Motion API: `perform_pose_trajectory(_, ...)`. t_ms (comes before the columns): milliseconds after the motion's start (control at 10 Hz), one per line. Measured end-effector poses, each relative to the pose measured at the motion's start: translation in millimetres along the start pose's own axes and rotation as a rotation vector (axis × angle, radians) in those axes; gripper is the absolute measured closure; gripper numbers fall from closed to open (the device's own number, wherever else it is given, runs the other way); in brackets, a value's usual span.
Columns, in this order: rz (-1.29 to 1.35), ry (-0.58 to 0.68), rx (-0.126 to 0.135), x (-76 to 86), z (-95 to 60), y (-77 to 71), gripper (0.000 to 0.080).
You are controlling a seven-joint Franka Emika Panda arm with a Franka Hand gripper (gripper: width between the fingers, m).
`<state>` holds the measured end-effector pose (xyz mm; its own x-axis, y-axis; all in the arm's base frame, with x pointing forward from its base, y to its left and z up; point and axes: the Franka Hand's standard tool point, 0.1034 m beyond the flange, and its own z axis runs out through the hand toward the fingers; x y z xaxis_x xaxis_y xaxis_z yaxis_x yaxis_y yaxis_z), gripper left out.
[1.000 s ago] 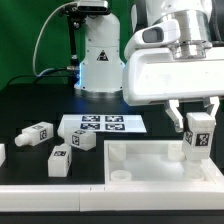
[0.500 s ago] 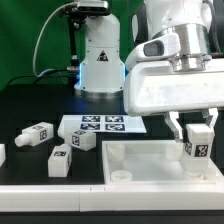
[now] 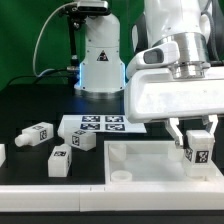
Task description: Assemble one leg
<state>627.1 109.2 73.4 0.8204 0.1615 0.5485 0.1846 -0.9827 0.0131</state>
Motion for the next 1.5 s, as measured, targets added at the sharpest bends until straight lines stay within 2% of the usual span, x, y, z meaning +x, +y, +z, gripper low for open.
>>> perform_pose_trajectory(100, 0.000, 0.000, 0.000, 0.1, 0.0, -0.1, 0.0515)
perform_pose_trajectory(200, -0.001, 0.000, 0.000, 0.0, 0.0, -0.1, 0.0419)
perform_pose_trajectory(300, -0.001, 0.000, 0.000, 0.0, 0.1, -0.1, 0.0284)
perform_pose_trajectory(400, 0.000, -0.003, 0.000, -0.1, 0.2, 0.1, 0.0284)
perform_pose_trajectory(500, 0.018, -0.054, 0.006, -0.6, -1.5, 1.8, 0.0174)
perform_pose_trajectory(600, 0.034, -0.115, 0.021, 6.4, -6.0, -0.9, 0.0157)
perform_pose_trajectory(700, 0.037, -0.138, 0.027, 15.9, -6.6, -0.2, 0.0157)
perform_pose_trajectory(1000, 0.078, -0.355, 0.061, 22.1, -1.1, -0.4, 0.0151)
perform_pose_trajectory(1300, 0.108, -0.543, 0.074, 9.0, 1.8, 5.4, 0.0151)
perform_pose_trajectory(1400, 0.107, -0.562, 0.080, 12.5, 1.7, 4.0, 0.0272)
perform_pose_trajectory(1500, 0.113, -0.553, 0.078, 14.3, 2.7, 4.3, 0.0272)
